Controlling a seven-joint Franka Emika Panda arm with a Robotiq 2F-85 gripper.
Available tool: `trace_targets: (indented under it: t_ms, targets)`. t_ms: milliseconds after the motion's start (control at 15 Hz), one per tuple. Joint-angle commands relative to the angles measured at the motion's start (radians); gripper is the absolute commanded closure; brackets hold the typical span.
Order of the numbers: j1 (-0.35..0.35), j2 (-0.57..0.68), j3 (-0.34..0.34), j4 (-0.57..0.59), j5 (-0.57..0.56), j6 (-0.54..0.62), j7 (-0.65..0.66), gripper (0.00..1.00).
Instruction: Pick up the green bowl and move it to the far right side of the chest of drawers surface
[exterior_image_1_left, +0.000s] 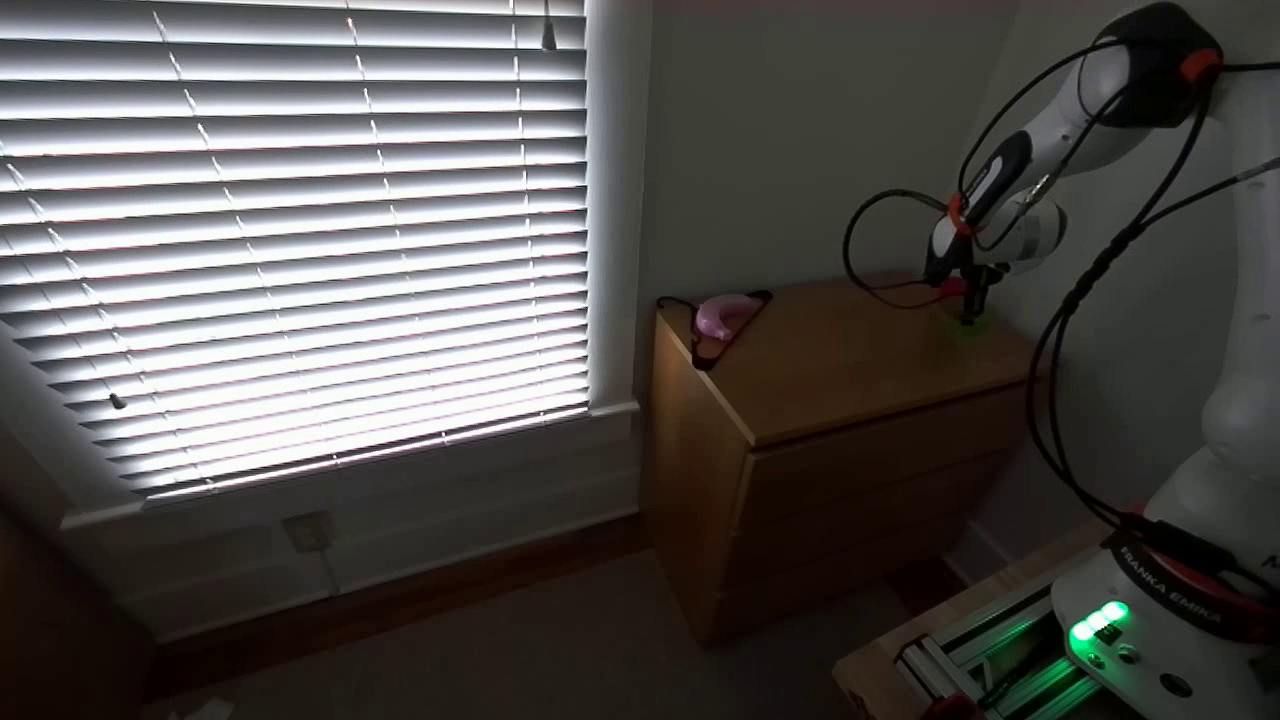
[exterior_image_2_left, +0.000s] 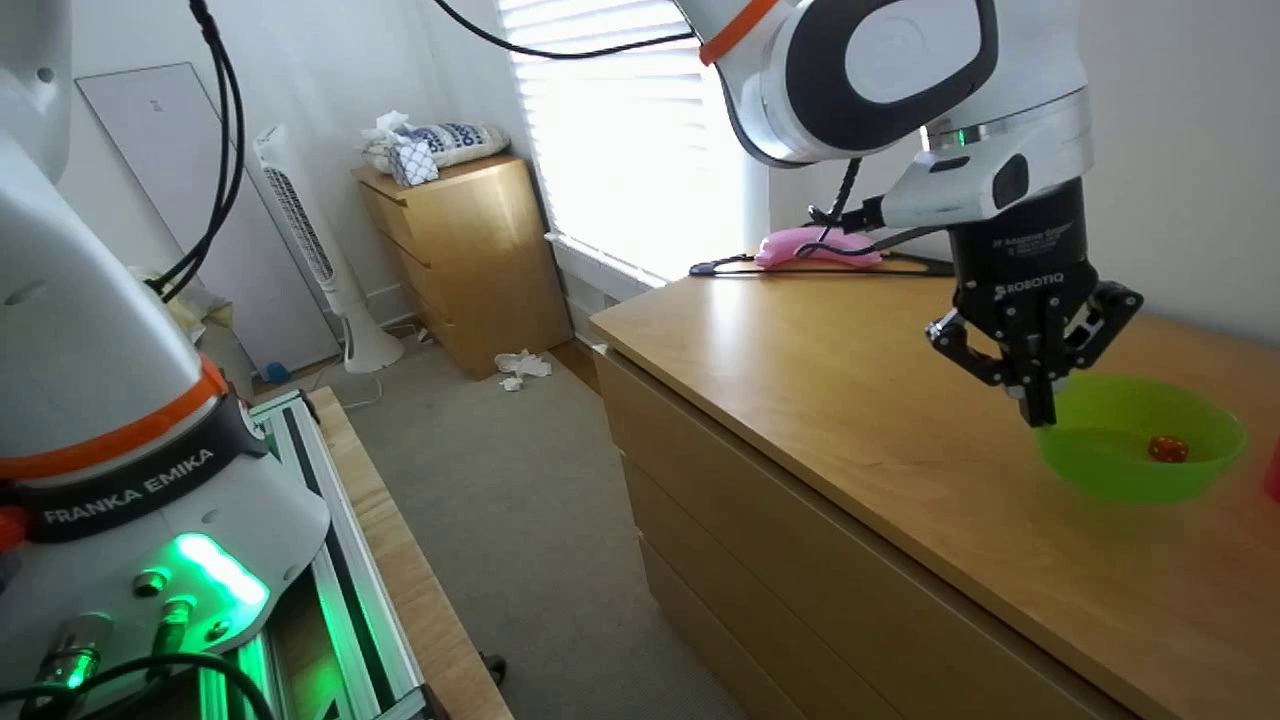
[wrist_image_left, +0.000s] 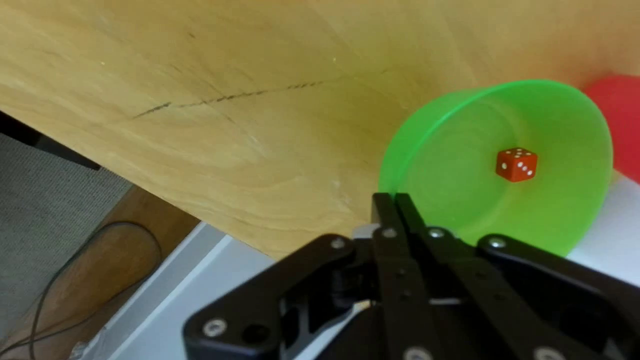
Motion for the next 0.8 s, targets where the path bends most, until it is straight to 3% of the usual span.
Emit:
trace_targets:
  t_ms: [0, 267, 733]
  targets:
    - [-0.066, 0.041, 0.030, 0.044, 0.038, -0.015, 0.038, 0.99]
    - [-0.167, 0.055, 0.100, 0.087, 0.089, -0.007, -0.032, 0.99]
    - [-0.300, 0.101, 0.159, 0.199, 0.148, -0.083, -0.130, 0.99]
